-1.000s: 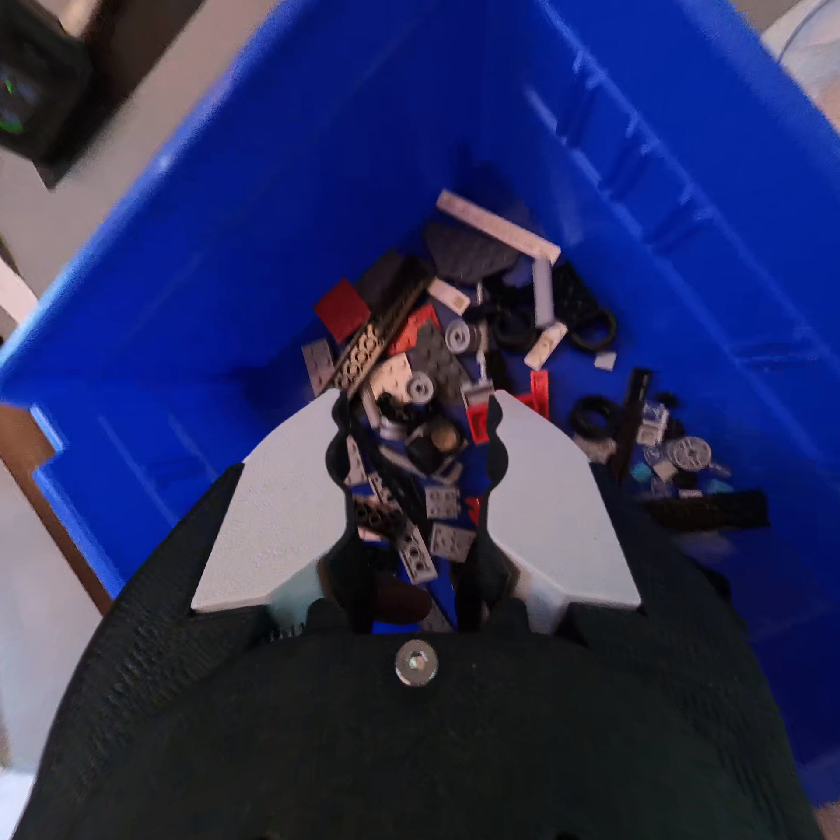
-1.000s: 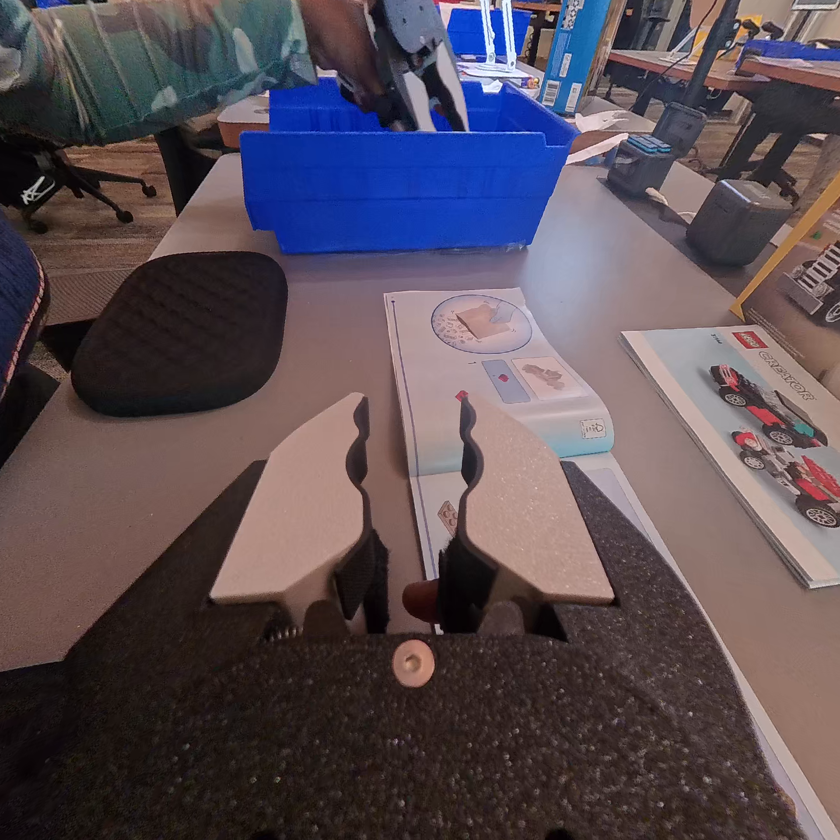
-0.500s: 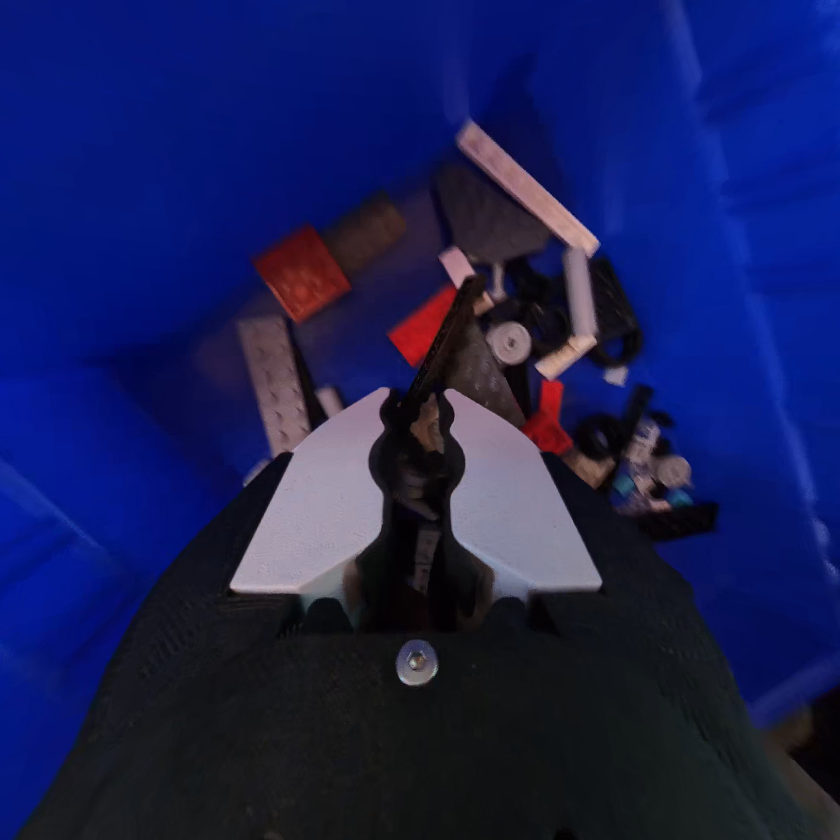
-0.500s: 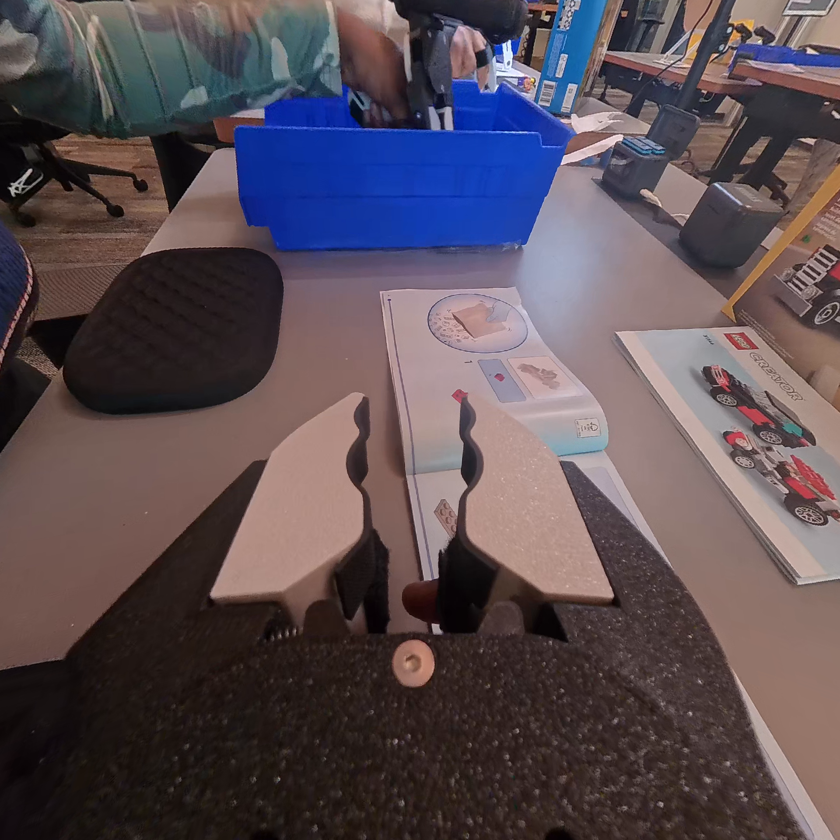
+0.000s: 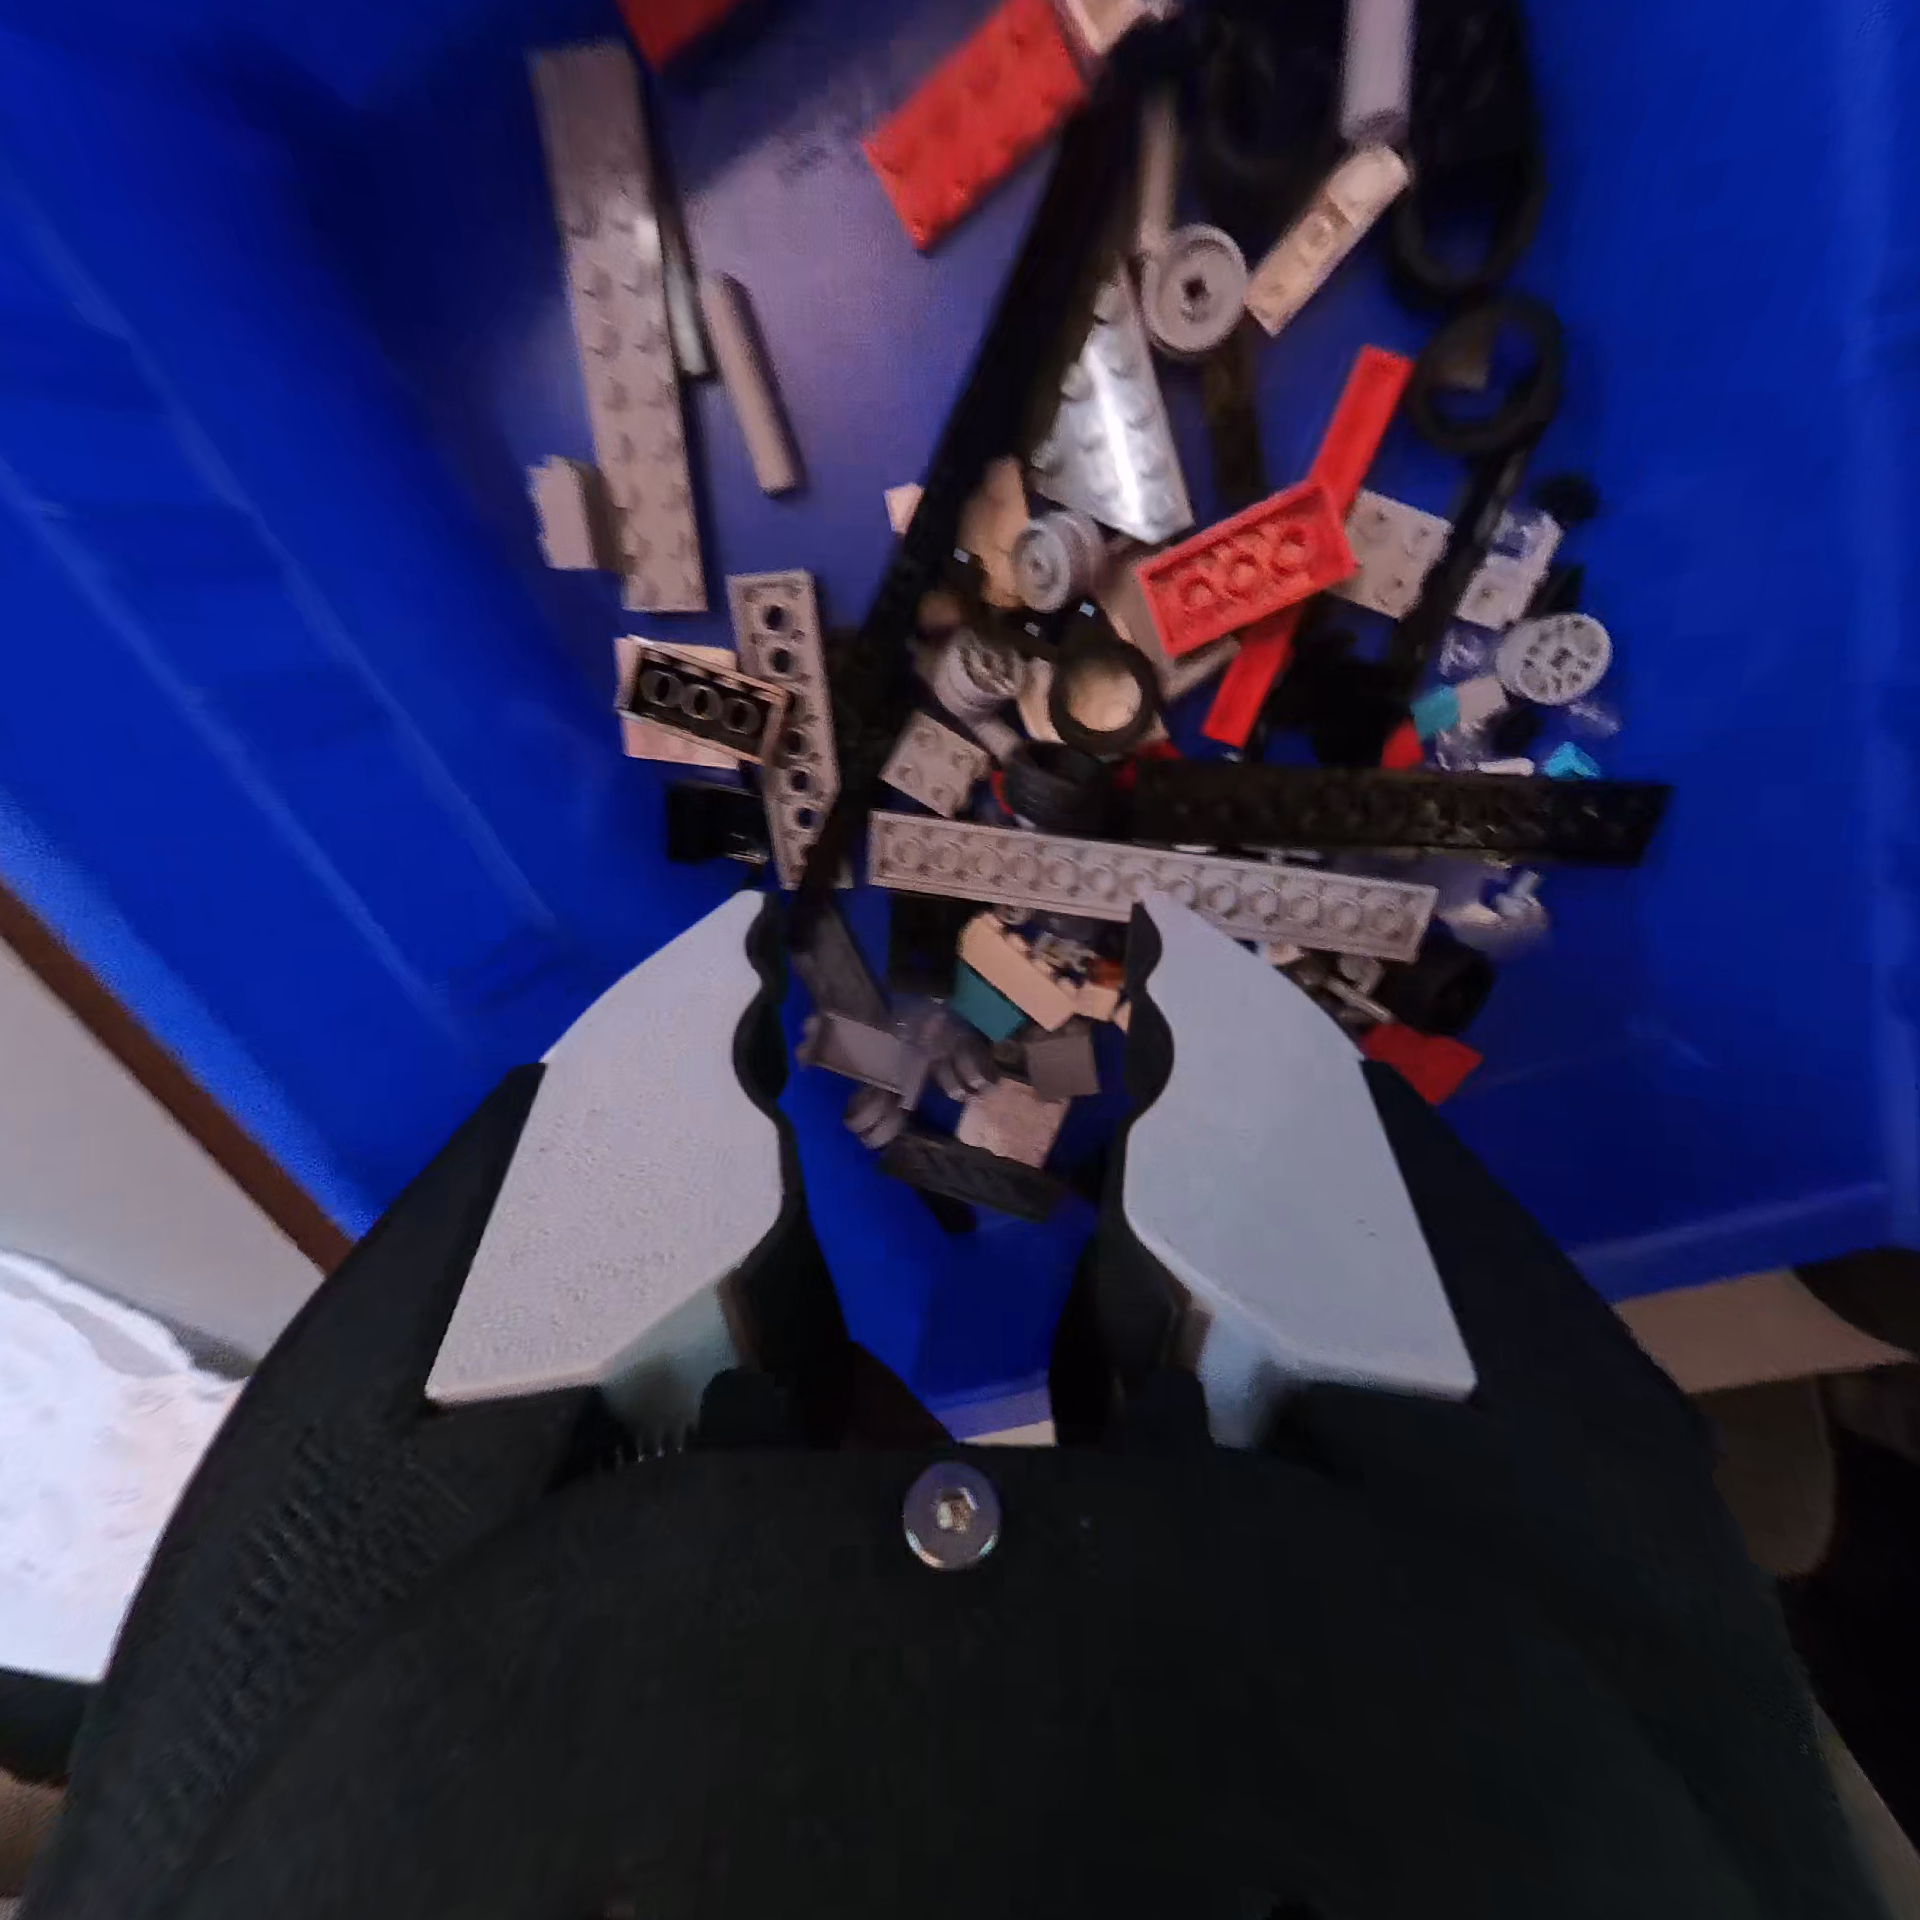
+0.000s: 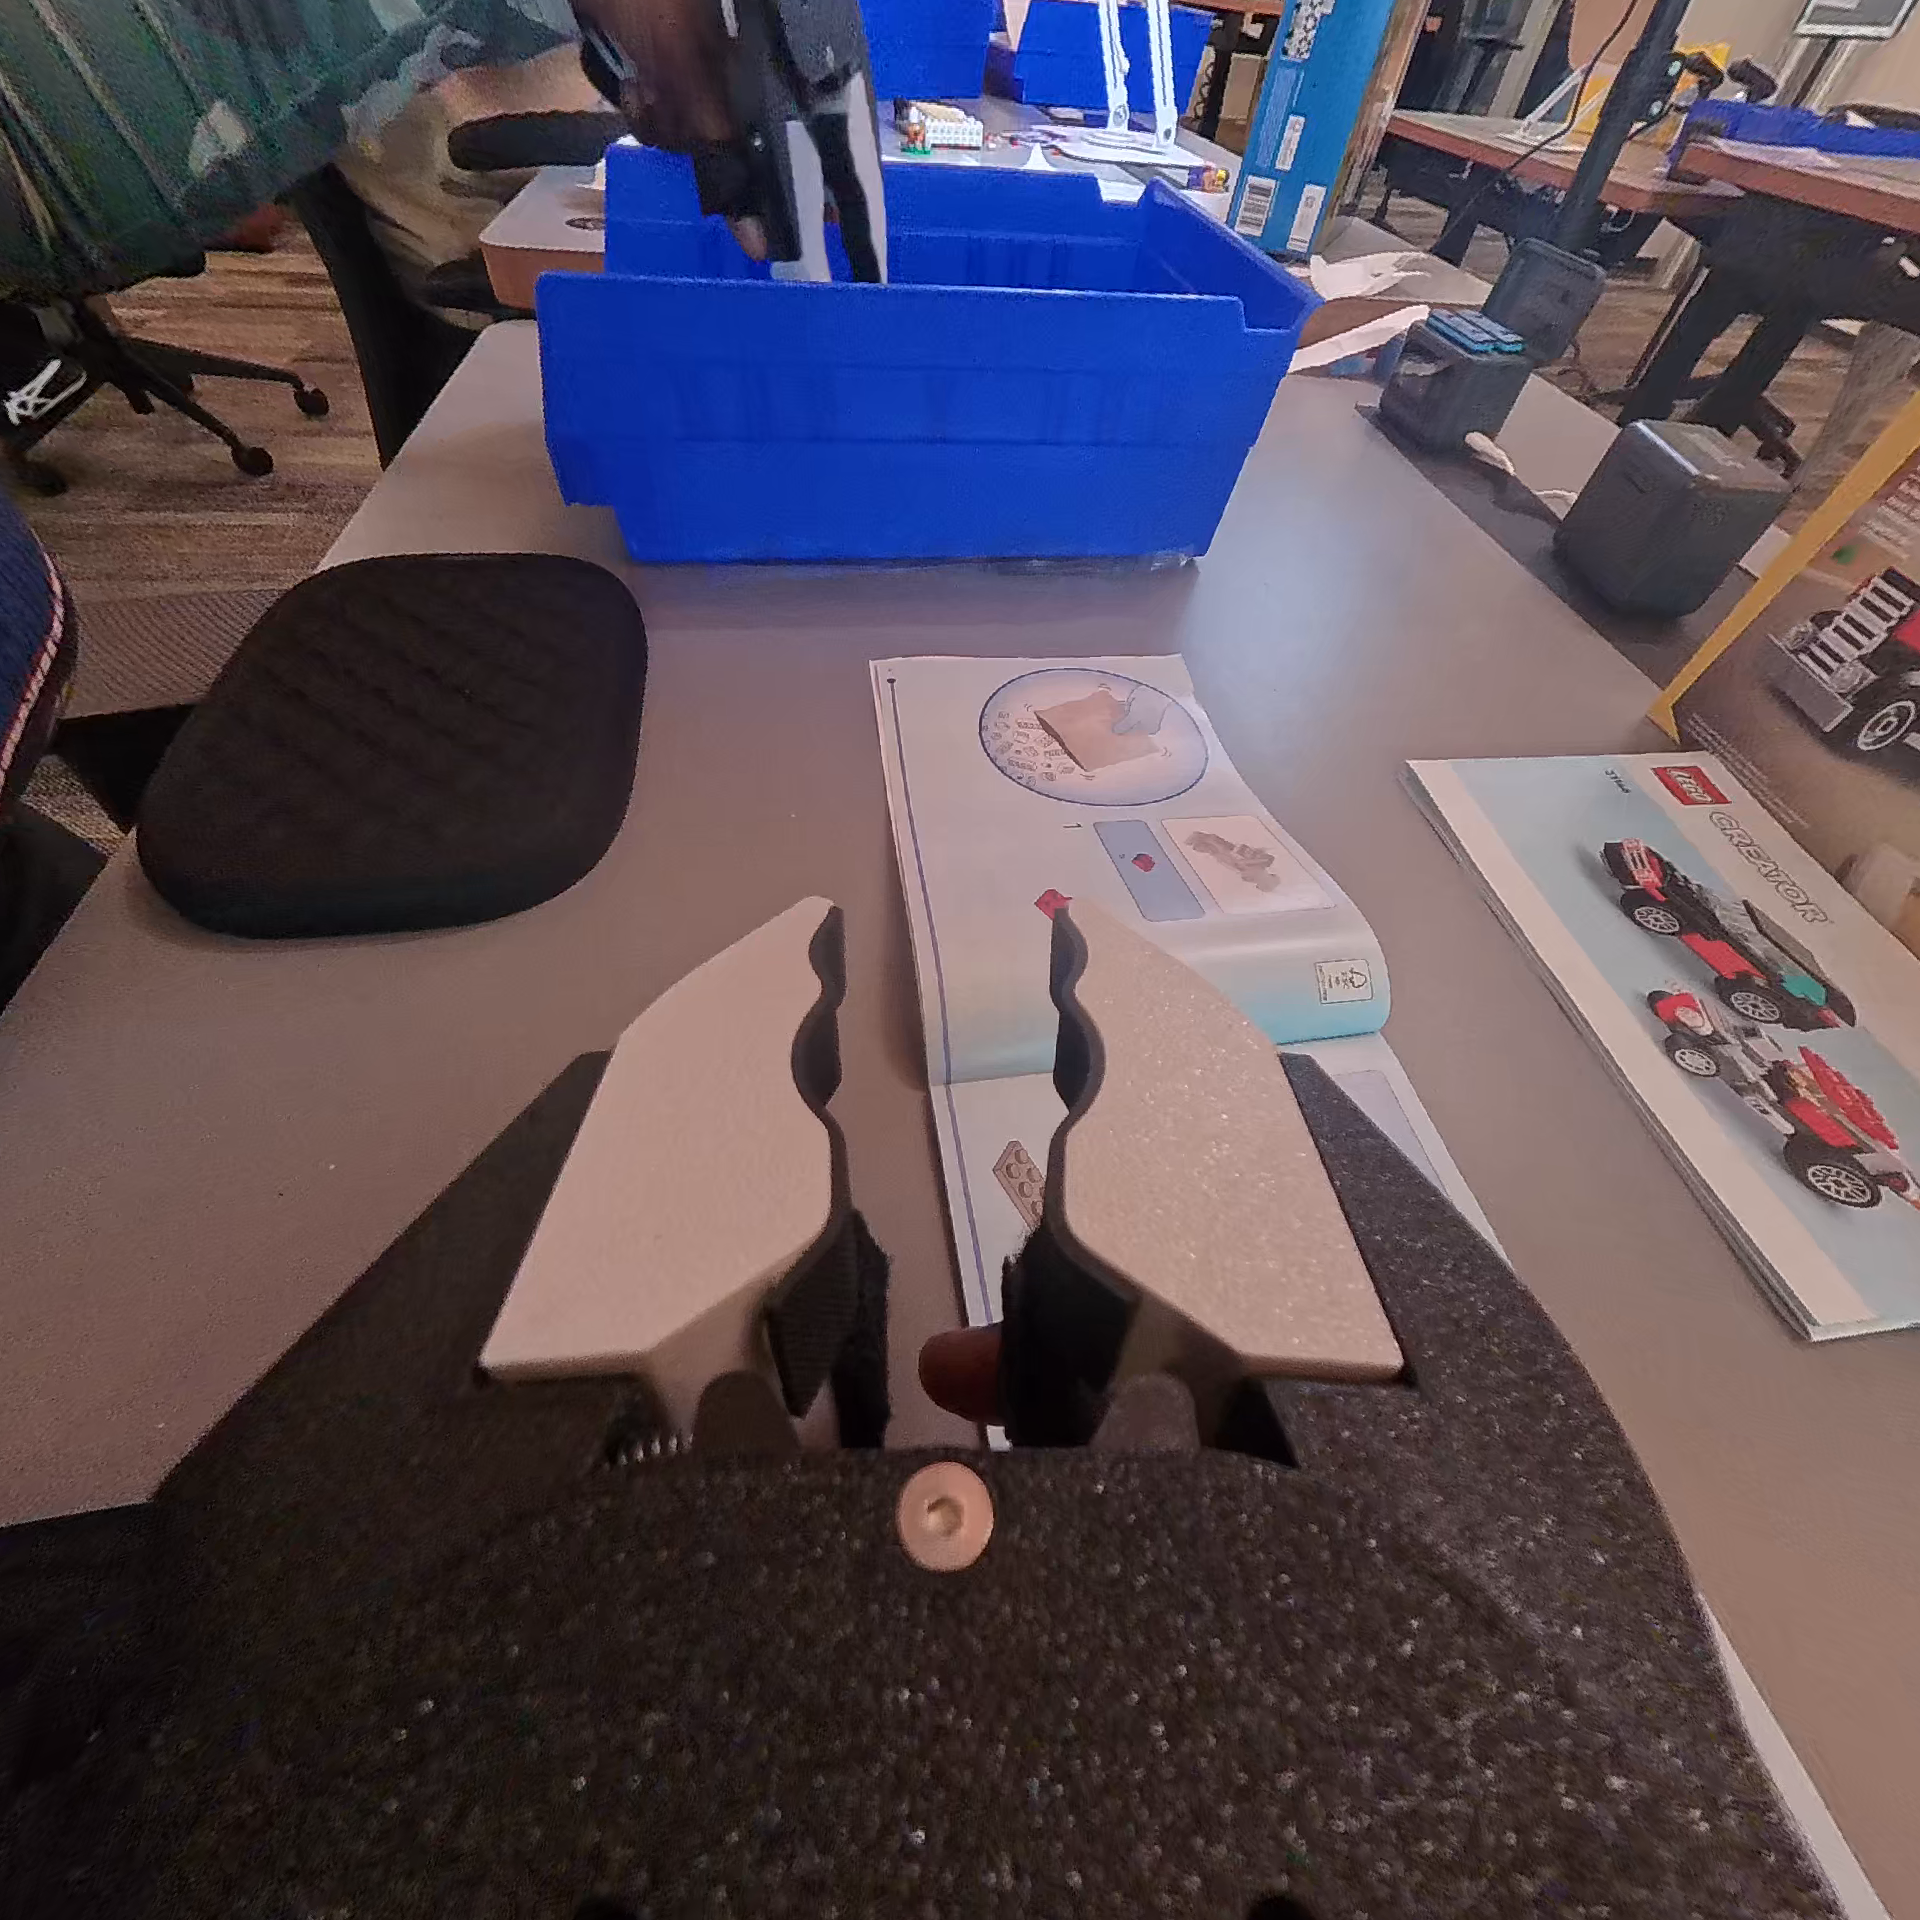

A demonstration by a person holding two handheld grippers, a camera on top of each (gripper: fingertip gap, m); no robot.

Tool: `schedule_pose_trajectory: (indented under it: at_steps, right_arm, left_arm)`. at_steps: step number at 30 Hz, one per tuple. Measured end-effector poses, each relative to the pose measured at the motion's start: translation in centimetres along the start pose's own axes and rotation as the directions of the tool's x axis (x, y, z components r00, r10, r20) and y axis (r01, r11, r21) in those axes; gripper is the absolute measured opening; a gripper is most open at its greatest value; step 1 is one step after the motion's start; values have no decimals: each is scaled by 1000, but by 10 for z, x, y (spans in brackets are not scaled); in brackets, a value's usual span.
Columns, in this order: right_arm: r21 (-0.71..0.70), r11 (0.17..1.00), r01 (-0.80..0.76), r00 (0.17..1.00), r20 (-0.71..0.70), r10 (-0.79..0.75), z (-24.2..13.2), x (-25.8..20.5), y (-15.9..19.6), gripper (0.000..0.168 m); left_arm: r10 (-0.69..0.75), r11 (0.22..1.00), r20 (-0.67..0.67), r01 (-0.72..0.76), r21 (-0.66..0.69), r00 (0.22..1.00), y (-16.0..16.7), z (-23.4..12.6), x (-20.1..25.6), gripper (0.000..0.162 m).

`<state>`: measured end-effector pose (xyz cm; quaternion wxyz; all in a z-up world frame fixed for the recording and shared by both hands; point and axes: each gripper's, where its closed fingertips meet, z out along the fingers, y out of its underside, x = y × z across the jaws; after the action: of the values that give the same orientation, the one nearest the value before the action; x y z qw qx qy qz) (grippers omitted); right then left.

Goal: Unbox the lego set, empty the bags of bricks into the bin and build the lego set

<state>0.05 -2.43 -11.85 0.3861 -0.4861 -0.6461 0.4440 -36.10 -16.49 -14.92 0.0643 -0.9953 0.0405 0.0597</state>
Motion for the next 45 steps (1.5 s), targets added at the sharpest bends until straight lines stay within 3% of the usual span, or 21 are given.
schedule_pose_trajectory:
  at_steps: [1, 7, 15, 29, 37, 45]
  right_arm:
    - [1, 1000, 2, 1000, 1, -2, 0, 0, 0, 38]
    - [3, 1000, 6, 1000, -8, -6, -1, 0, -1, 38]
    - [4, 1000, 16, 1000, -3, -16, -1, -1, -2, 38]
    - [3, 1000, 8, 1000, -9, -8, -1, 0, -1, 38]
    - [-11, 1000, 8, 1000, -3, -8, 0, -1, 1, 38]
    - [-2, 1000, 2, 1000, -4, -2, 0, 0, 1, 38]
  left_arm:
    - [5, 1000, -15, -5, -13, 1000, 4, 3, 4, 65]
    - [8, 1000, -138, -11, -18, 990, 10, 16, 20, 67]
    - [40, 998, -130, -44, -33, 991, 6, 20, 23, 68]
    - [116, 990, -165, -100, 103, 979, -26, 13, 52, 61]
    - [137, 988, -168, -122, 98, 976, -3, -2, 56, 60]
    - [228, 974, -177, -224, 46, 957, 21, 14, 70, 61]
